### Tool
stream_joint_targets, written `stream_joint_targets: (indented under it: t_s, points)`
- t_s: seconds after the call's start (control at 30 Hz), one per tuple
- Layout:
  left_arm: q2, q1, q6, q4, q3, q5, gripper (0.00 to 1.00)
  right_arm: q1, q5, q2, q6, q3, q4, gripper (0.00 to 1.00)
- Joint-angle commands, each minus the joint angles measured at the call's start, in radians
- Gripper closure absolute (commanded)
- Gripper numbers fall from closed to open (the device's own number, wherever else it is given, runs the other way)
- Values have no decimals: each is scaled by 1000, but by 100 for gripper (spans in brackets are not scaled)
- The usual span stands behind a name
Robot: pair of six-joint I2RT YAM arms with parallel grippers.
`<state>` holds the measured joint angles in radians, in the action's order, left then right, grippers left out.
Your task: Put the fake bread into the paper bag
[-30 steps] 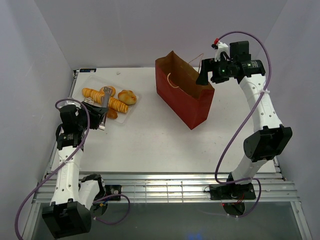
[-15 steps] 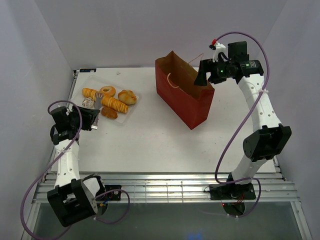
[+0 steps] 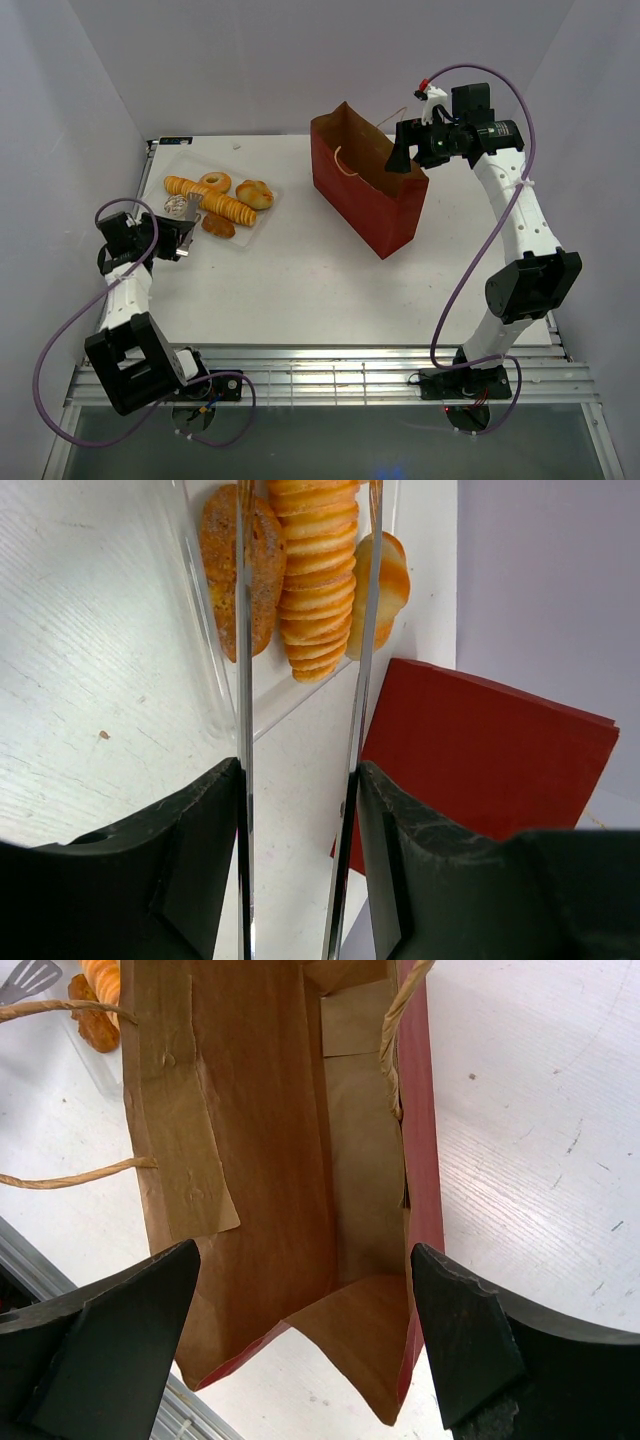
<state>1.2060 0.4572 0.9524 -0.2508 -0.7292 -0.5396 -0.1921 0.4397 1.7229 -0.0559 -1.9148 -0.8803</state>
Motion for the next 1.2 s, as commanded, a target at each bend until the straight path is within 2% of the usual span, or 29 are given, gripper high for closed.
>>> stream_joint_targets:
  t_s: [0.0, 0.37, 1.17]
  points:
    - [27, 8, -41, 47, -44, -17, 41, -9, -7, -46, -1, -4, 40, 9]
    - [144, 8, -61, 159, -36, -34, 36, -9, -13, -62, -4, 7, 47, 9]
    - [337, 11, -26, 242, -122, -140, 40, -9, -22, -108, 7, 40, 89, 8]
